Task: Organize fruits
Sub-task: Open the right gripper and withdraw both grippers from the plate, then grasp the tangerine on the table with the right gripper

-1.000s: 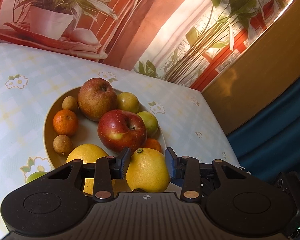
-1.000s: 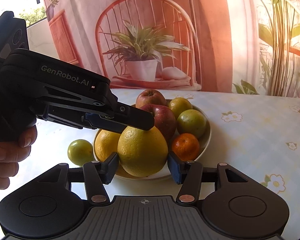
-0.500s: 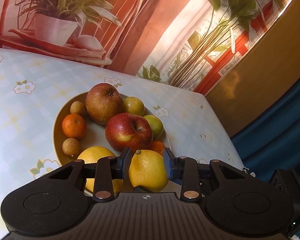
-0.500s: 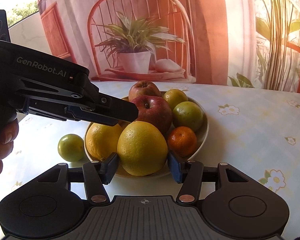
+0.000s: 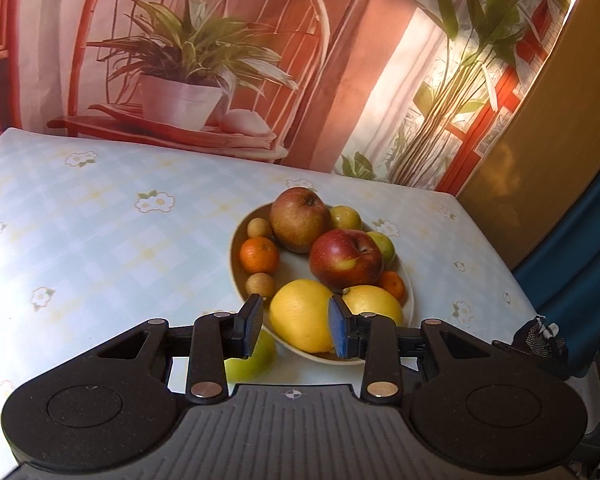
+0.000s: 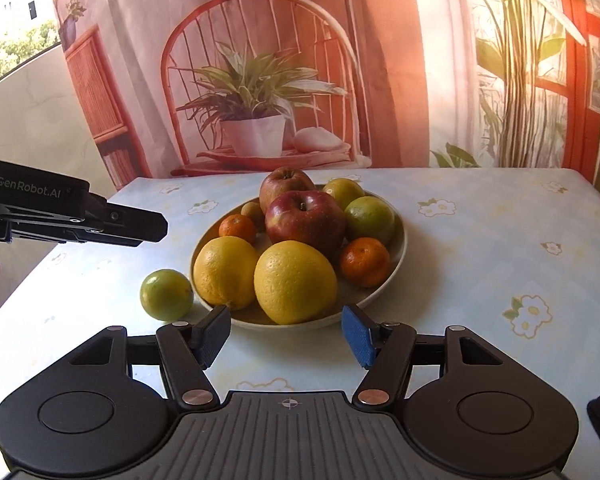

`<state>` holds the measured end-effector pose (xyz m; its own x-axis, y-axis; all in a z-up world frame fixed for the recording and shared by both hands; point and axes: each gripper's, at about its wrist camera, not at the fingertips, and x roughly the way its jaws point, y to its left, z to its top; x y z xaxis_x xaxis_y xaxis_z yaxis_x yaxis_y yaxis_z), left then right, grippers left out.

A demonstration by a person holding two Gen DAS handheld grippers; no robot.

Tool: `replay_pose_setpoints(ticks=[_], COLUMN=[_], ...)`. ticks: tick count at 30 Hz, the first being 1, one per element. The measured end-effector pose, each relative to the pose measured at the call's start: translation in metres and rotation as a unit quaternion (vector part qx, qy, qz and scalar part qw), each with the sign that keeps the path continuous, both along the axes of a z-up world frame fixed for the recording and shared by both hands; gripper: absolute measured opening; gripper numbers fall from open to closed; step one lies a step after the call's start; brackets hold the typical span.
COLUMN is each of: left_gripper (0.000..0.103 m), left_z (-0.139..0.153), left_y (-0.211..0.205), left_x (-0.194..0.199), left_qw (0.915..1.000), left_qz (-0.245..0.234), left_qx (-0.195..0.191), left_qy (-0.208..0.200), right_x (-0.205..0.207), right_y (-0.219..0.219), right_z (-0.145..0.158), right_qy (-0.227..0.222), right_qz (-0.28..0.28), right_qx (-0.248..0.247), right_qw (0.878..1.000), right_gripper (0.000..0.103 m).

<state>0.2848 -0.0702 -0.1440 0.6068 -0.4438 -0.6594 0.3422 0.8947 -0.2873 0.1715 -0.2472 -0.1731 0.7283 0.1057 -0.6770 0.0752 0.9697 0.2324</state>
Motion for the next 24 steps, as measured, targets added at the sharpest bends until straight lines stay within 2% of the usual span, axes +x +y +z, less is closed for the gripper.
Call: replay_pose_setpoints(ticks=[4,12,21,24], left_gripper=[0.038,0.038,0.039,0.039], left_z=[-0.001,0.001,-0.012,-0.015], left_y=[0.027,0.075,0.095,0.095], left_x=[-0.014,-0.044,-0.072,-0.078], left_qw=[0.999,0.9945,0.9903,0.989], left_qz=[0.026,0.078,0.104,0.108], left_qx=[0.036,0.063,0.088,0.096], left_qy=[-0.009,-0.028,-0.027,-0.03], right_x=[-0.016,-0.035,-0.055,-0.057], right_y=[0.018,0.057,0.101,0.114], right_z=[0.004,0.008,0.007,0.005], right_qy=[-0.006,-0.01,-0.007,-0.006], right_qz=[0.008,0.045,0.11,0.134], right_qx=[0.013,0.045,0.038,0.021], right_qw=[1.0,0.998,0.993,0.991], right_gripper=[0.057,0.054,0.048,0.047])
